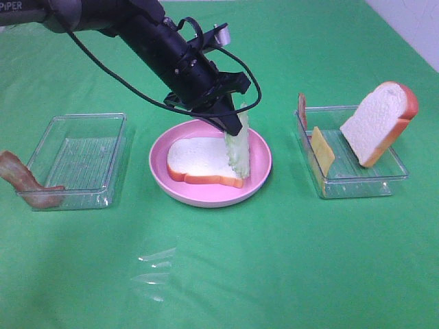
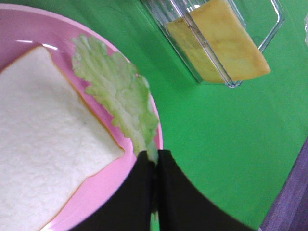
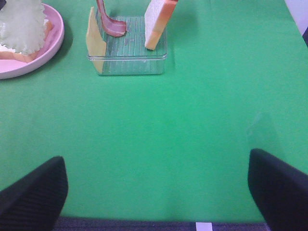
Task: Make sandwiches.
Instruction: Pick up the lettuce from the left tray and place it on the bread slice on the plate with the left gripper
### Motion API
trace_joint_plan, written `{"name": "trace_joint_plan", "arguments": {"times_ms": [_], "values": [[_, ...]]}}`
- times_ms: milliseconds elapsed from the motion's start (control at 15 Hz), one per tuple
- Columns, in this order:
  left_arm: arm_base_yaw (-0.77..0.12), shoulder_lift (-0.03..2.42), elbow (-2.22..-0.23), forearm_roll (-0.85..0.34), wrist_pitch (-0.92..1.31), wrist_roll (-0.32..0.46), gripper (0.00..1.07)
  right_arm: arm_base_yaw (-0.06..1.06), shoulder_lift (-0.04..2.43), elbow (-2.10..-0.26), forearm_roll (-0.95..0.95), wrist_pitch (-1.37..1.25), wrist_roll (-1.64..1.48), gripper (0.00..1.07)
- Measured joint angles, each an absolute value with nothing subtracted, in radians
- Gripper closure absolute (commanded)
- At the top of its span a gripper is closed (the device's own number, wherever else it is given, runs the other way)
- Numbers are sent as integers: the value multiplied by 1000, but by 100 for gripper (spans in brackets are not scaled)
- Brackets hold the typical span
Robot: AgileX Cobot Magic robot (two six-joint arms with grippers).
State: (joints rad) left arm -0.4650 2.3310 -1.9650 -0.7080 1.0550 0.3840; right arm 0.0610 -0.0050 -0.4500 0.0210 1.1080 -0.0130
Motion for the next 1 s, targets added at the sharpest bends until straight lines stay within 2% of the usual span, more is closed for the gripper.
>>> {"name": "trace_joint_plan", "arguments": {"times_ms": [200, 333, 667, 1000], "values": [[-465, 2332, -1965, -639, 1045, 381, 107, 61, -5, -450, 21, 1108, -13, 8], [-465, 2332, -1965, -545, 1045, 344, 107, 61, -5, -450, 21, 1108, -13, 8], [-465, 2332, -1965, -402, 1045, 269, 107, 61, -5, -450, 21, 1108, -13, 8], [-465, 2332, -1965, -372, 1016, 250, 107, 61, -5, -450, 21, 1108, -13, 8]]}}
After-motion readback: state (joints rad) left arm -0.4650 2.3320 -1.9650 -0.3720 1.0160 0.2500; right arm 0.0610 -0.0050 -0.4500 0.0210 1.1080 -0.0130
